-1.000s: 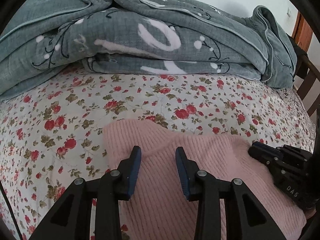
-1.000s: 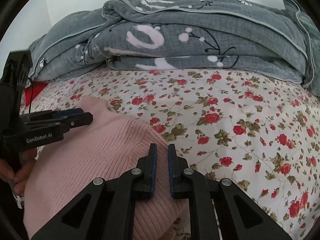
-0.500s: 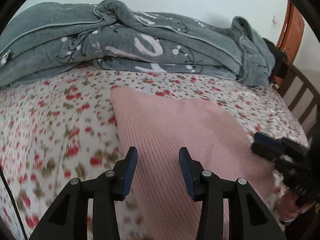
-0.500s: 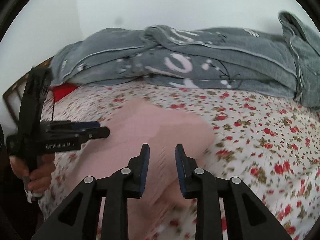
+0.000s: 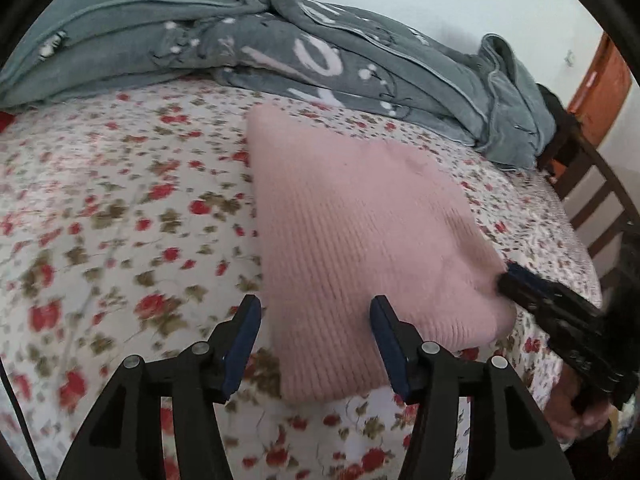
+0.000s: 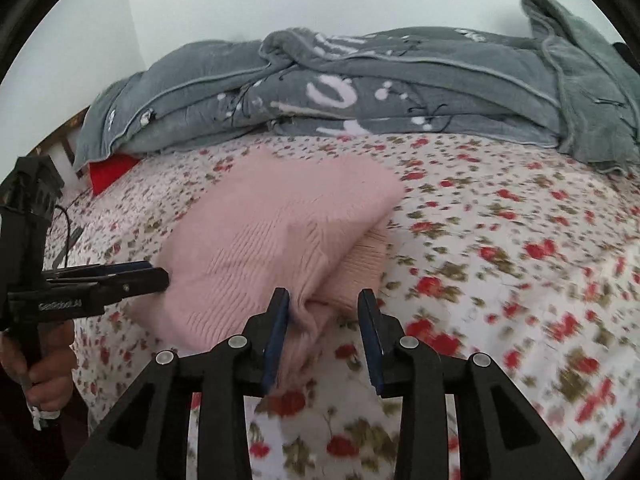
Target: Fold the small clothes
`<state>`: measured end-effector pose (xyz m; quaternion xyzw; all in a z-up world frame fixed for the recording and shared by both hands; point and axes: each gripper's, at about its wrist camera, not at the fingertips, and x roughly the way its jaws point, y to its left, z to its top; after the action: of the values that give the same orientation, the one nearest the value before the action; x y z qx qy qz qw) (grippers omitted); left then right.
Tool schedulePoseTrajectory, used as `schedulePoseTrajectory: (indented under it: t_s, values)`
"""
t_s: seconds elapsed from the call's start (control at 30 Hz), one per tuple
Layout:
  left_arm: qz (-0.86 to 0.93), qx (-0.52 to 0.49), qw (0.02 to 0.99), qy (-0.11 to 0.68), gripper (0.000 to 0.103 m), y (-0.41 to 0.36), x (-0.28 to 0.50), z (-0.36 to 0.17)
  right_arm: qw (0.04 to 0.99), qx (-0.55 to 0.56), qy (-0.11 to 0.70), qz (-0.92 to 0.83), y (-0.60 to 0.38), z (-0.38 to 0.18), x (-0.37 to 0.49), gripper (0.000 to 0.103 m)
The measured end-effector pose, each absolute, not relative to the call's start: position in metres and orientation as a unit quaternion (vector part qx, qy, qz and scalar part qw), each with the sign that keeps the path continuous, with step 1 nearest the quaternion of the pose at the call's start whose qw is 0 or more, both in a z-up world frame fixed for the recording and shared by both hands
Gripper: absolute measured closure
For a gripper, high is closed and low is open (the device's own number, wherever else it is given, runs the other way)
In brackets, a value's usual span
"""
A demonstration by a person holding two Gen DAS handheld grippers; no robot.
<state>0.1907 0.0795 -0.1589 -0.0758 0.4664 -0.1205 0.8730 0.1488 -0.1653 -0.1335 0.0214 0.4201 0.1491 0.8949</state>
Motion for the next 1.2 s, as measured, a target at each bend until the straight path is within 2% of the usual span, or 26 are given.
schedulePoseTrajectory:
  t_s: [0.23,0.33,0.4,0.53,0.6,0.67,0.8,1.2]
  values:
    - [-0.129,-0.08,0.871,0.467,0.047,0.063,0.157,-0.121,0.905,0.02,0.413,0.101,-0.186,-0.085,0.113,0.065]
    - [-0.124,-0.074,0.878,0.457,0.043,0.053,0.142,-0.098,0.912,0.02,0.401,0.087,-0.195,-0.058,0.096,0.053]
    - [-0.121,-0.071,0.882,0.449,0.04,0.047,0.129,-0.081,0.915,0.022,0.394,0.08,-0.201,-0.04,0.084,0.04]
    - [-0.113,-0.062,0.891,0.435,0.036,0.036,0.104,-0.057,0.92,0.027,0.385,0.071,-0.208,-0.011,0.061,0.024]
    - [-0.1,-0.056,0.899,0.422,0.034,0.033,0.09,-0.047,0.925,0.019,0.375,0.062,-0.21,-0.003,0.05,0.012]
    - [-0.091,-0.056,0.906,0.41,0.027,0.033,0.079,-0.039,0.932,0.012,0.359,0.057,-0.211,0.005,0.037,0.005]
    - [-0.066,-0.044,0.917,0.392,0.024,0.032,0.059,-0.026,0.929,0.012,0.365,0.061,-0.212,0.008,0.022,0.001]
    - [-0.038,-0.031,0.924,0.379,0.018,0.033,0.026,-0.019,0.925,0.016,0.376,0.056,-0.212,0.01,-0.002,0.001]
